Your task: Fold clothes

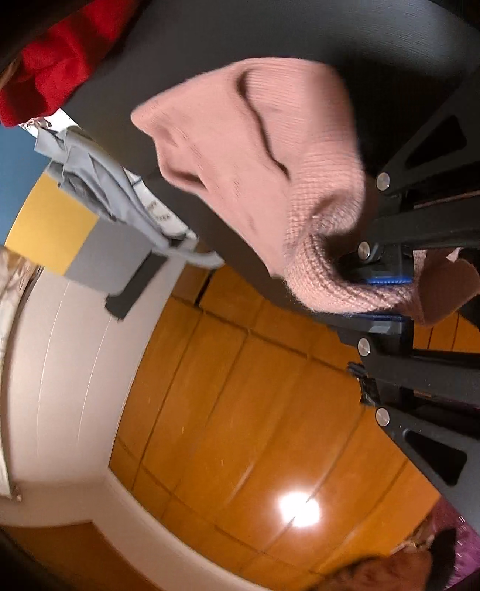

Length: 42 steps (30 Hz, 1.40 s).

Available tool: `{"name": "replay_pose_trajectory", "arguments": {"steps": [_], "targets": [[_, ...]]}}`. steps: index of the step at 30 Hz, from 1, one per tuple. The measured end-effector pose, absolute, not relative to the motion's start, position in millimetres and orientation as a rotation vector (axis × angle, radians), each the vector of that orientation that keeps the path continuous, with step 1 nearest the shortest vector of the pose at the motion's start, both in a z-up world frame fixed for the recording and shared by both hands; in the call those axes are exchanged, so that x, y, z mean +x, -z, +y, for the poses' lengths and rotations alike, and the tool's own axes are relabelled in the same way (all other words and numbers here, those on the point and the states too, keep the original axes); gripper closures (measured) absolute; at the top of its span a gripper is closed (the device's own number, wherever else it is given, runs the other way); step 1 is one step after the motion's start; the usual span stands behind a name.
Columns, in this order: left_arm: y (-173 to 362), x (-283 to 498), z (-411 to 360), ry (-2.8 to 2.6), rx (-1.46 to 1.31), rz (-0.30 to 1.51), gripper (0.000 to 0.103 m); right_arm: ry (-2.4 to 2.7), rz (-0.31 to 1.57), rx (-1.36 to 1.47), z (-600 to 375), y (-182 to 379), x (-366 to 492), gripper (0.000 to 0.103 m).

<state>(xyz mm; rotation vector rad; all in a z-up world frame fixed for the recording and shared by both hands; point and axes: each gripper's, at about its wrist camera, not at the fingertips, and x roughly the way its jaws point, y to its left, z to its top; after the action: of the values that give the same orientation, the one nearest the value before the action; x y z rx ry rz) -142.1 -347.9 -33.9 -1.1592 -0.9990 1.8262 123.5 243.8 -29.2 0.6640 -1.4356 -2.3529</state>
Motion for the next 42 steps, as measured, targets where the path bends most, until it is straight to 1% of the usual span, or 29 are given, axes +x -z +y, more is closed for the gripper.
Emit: {"name": "replay_pose_trajectory", "arguments": {"steps": [4, 7, 8, 9, 10, 11, 13, 15, 16, 17, 20, 23, 25, 27, 29, 30, 31, 32, 33, 35, 37, 39, 42], "targets": [[65.8, -125.3, -331.0, -1.876, -1.336, -0.856, 0.094, 2.355, -1.549, 0.735, 264.5, 54.5, 96.8, 0.094], [89.5, -99.2, -328.0, -1.871, -1.429, -0.794, 0.076, 2.359, -1.595, 0.736, 273.5, 67.6, 90.7, 0.094], [98.5, -87.4, -330.6, -1.871, -1.466, -0.806, 0.061, 2.367, -1.597, 0.742, 274.1, 70.8, 87.3, 0.094], [102.0, -78.9, -332.7, -1.869, -1.48, -0.818, 0.056, 2.368, -1.606, 0.749, 274.8, 74.3, 82.2, 0.094], [102.2, -71.1, -335.4, -1.873, -1.479, -0.817, 0.056, 2.37, -1.615, 0.756, 275.1, 77.3, 76.3, 0.094], [101.8, -63.3, -338.3, -1.878, -1.476, -0.814, 0.053, 2.375, -1.621, 0.763, 275.2, 79.8, 70.5, 0.094], [96.2, -51.6, -338.2, -1.924, -1.459, -0.739, 0.048, 2.381, -1.629, 0.776, 275.7, 83.5, 60.9, 0.094], [92.6, -40.5, -335.9, -1.963, -1.439, -0.662, 0.029, 2.385, -1.64, 0.774, 276.6, 85.5, 56.4, 0.094], [92.6, -35.2, -333.6, -1.976, -1.428, -0.628, 0.026, 2.383, -1.654, 0.764, 277.6, 86.8, 54.5, 0.094], [97.4, -31.2, -333.2, -1.971, -1.428, -0.612, 0.024, 2.382, -1.668, 0.754, 278.5, 88.0, 52.7, 0.094], [121.5, -20.4, -327.4, -1.9, -1.515, -0.555, 0.022, 2.379, -1.699, 0.735, 283.0, 92.3, 47.4, 0.094], [142.8, -15.7, -308.4, -1.885, -1.62, -0.424, 0.022, 2.383, -1.692, 0.739, 283.3, 92.3, 45.0, 0.094], [152.3, -18.9, -296.8, -1.854, -1.639, -0.428, 0.022, 2.381, -1.685, 0.735, 281.4, 91.5, 44.5, 0.094], [156.2, -22.0, -286.6, -1.82, -1.607, -0.49, 0.021, 2.378, -1.685, 0.729, 281.1, 91.2, 47.1, 0.094], [153.5, -20.3, -273.5, -1.772, -1.586, -0.479, 0.022, 2.374, -1.704, 0.718, 284.0, 92.1, 53.1, 0.094], [151.3, -17.1, -267.0, -1.742, -1.587, -0.427, 0.033, 2.372, -1.716, 0.712, 285.8, 92.7, 56.4, 0.094], [148.8, -13.4, -260.5, -1.711, -1.589, -0.365, 0.044, 2.37, -1.728, 0.706, 287.6, 93.2, 59.8, 0.094], [146.9, -10.4, -257.2, -1.659, -1.589, -0.339, 0.079, 2.368, -1.737, 0.7, 289.1, 93.4, 63.6, 0.094], [141.4, -6.8, -255.8, -1.607, -1.58, -0.331, 0.092, 2.366, -1.738, 0.697, 290.0, 93.2, 67.0, 0.094], [127.4, -0.3, -254.6, -1.535, -1.549, -0.319, 0.092, 2.365, -1.73, 0.698, 290.5, 92.4, 71.8, 0.094], [107.9, 1.7, -258.8, -1.496, -1.495, -0.347, 0.092, 2.371, -1.713, 0.712, 289.1, 90.2, 75.4, 0.094], [86.1, -6.0, -267.3, -1.45, -1.445, -0.449, 0.092, 2.359, -1.704, 0.719, 287.0, 87.3, 82.4, 0.094], [56.5, -29.6, -288.6, -1.378, -1.357, -0.675, 0.092, 2.297, -1.682, 0.743, 279.4, 77.1, 99.3, 0.094]]}}
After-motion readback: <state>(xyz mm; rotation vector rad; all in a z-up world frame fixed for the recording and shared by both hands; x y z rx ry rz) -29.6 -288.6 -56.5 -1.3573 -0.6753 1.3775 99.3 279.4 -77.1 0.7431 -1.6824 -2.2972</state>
